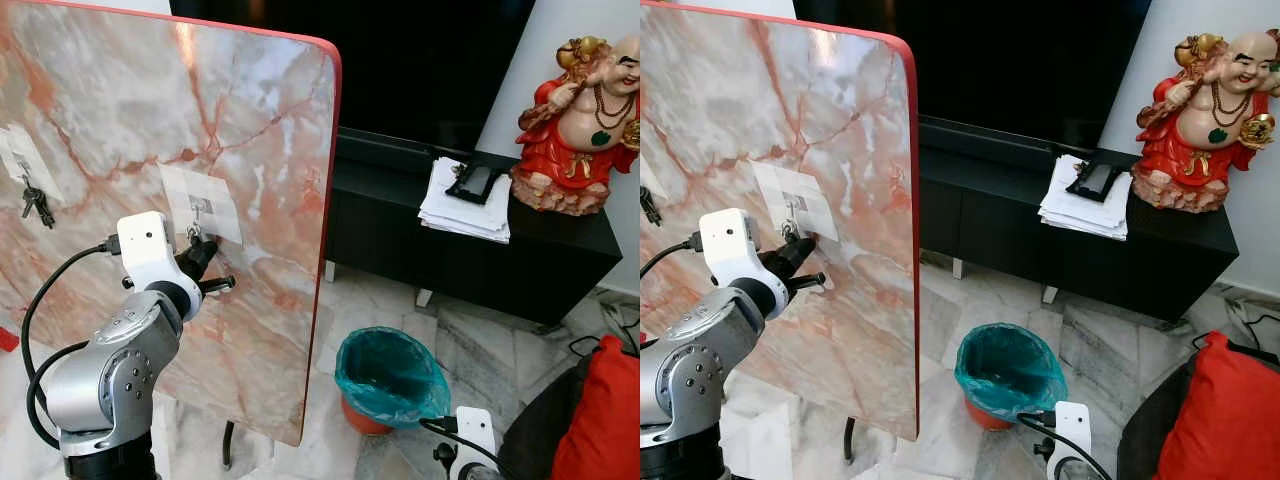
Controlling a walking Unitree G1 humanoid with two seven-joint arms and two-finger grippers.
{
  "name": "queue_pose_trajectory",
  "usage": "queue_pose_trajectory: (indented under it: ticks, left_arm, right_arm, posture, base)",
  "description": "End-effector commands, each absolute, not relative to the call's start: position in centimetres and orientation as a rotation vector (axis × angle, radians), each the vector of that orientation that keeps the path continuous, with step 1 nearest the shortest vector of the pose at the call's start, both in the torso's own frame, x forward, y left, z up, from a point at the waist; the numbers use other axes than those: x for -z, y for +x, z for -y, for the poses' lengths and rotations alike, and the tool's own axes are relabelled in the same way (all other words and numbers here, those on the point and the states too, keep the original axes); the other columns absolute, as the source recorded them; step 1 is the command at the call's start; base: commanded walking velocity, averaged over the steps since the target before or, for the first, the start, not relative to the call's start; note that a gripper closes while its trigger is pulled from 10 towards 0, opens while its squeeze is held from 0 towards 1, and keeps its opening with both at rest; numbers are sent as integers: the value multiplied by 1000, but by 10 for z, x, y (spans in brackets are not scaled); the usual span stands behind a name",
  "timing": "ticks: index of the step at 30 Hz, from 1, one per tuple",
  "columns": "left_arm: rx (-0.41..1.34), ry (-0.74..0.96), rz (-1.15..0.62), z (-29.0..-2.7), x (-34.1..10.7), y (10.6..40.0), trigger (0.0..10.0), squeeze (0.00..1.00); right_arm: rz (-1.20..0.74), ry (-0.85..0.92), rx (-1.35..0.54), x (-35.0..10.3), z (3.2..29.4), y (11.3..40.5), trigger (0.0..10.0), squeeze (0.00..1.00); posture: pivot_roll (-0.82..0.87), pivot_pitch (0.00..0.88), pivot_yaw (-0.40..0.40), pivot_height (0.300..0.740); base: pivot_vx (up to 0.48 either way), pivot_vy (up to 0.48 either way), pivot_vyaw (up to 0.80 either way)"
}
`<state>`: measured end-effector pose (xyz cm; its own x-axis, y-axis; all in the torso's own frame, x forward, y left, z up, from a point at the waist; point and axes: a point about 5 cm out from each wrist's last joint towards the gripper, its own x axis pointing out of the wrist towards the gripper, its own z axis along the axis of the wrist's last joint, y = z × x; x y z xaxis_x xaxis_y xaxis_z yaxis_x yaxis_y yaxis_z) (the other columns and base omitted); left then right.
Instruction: Hang keys on a hook
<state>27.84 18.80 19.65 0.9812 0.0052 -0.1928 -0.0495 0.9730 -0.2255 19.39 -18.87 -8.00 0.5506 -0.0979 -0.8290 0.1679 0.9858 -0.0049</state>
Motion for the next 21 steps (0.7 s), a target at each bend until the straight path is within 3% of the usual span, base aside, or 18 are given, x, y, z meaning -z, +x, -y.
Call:
queue_pose_trajectory:
  ticks: [1, 6, 7, 8, 9, 21]
  left_arm:
    - [-14, -238, -192, -185, -200, 279, 10000, 0]
    - [-3, -229, -197, -184, -200, 279, 10000, 0]
    - [-1, -228, -198, -184, -199, 279, 10000, 333]
    - [1, -224, -201, -184, -199, 279, 10000, 831]
    - [4, -217, -204, -184, -198, 279, 10000, 1000]
    - [16, -215, -203, -184, -199, 278, 10000, 1000]
  right_arm:
    - [-981, 73, 167, 80, 193, 192, 10000, 0]
    - [-980, 72, 166, 80, 193, 192, 10000, 0]
    - [-980, 72, 166, 80, 193, 192, 10000, 0]
    - [-979, 72, 166, 80, 193, 192, 10000, 0]
    - [-979, 72, 166, 80, 193, 192, 10000, 0]
    - [-976, 79, 168, 80, 192, 192, 10000, 0]
  posture:
    - [86, 0, -92, 740]
    - [86, 0, -91, 740]
    - [86, 0, -91, 740]
    - [86, 0, -91, 740]
    - [85, 0, -90, 740]
    - [88, 0, -89, 740]
  base:
    - [0, 0, 0]
    - [0, 0, 0]
    - [0, 0, 0]
    - [0, 0, 0]
    - [0, 0, 0]
    - [0, 0, 0]
